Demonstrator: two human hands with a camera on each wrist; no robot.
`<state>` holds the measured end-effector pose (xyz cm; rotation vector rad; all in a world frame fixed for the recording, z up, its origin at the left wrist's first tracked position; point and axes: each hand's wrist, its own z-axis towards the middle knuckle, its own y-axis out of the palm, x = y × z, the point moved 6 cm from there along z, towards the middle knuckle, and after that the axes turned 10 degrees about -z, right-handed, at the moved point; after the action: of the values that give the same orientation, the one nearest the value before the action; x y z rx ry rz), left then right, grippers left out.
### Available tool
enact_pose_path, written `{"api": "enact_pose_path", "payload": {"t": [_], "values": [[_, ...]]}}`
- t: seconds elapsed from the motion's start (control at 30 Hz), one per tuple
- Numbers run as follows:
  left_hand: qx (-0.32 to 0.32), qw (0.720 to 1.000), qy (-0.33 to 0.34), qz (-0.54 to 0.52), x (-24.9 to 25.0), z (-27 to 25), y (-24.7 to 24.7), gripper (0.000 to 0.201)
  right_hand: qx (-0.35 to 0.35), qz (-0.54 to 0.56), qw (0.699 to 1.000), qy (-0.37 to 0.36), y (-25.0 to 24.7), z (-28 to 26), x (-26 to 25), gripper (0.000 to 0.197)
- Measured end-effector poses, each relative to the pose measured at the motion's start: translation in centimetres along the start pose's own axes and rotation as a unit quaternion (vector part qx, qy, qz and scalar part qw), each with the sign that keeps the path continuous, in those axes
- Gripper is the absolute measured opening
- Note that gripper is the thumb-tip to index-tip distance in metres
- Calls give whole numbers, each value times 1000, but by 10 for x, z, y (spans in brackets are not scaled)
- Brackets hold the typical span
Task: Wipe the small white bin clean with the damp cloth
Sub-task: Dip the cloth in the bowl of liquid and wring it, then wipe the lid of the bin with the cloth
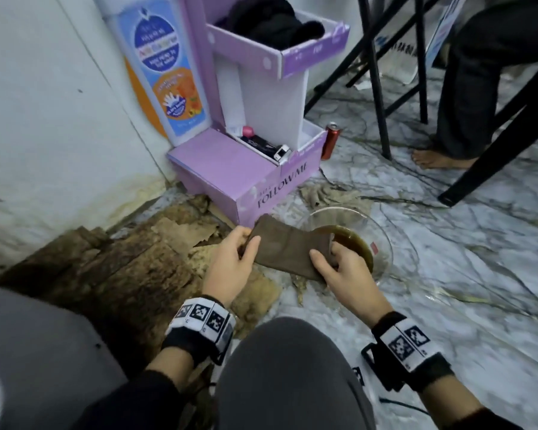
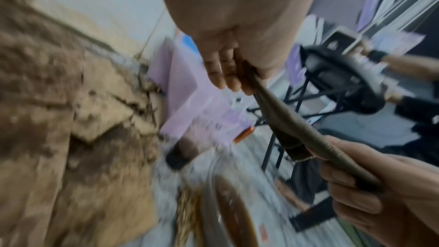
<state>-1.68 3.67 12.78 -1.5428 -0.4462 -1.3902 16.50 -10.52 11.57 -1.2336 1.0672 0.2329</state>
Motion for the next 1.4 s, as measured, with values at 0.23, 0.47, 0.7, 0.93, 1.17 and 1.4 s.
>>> {"api": "enact_pose_path", "payload": {"t": [0.23, 0.47, 0.7, 0.93, 1.17, 1.4], "values": [[107, 994, 29, 6, 59, -23, -114, 21, -73, -65, 983, -157, -24, 1, -139, 20], [236, 970, 43, 30, 88, -82, -217, 17, -119, -137, 941, -285, 3, -15, -253, 27], [348, 936, 1, 48, 95, -176, -297, 19, -152, -152, 902, -373, 66, -51, -339, 36], [408, 901, -61, 133, 67, -249, -353, 18, -221, -130, 875, -410, 153, -106, -376, 18], [416, 883, -118, 184, 36, -284, -368, 15, -234, -136, 887, -375, 199, -138, -360, 18], [381, 893, -108, 215, 8, -280, -377, 10, -231, -156, 896, -345, 214, -152, -348, 32]]}}
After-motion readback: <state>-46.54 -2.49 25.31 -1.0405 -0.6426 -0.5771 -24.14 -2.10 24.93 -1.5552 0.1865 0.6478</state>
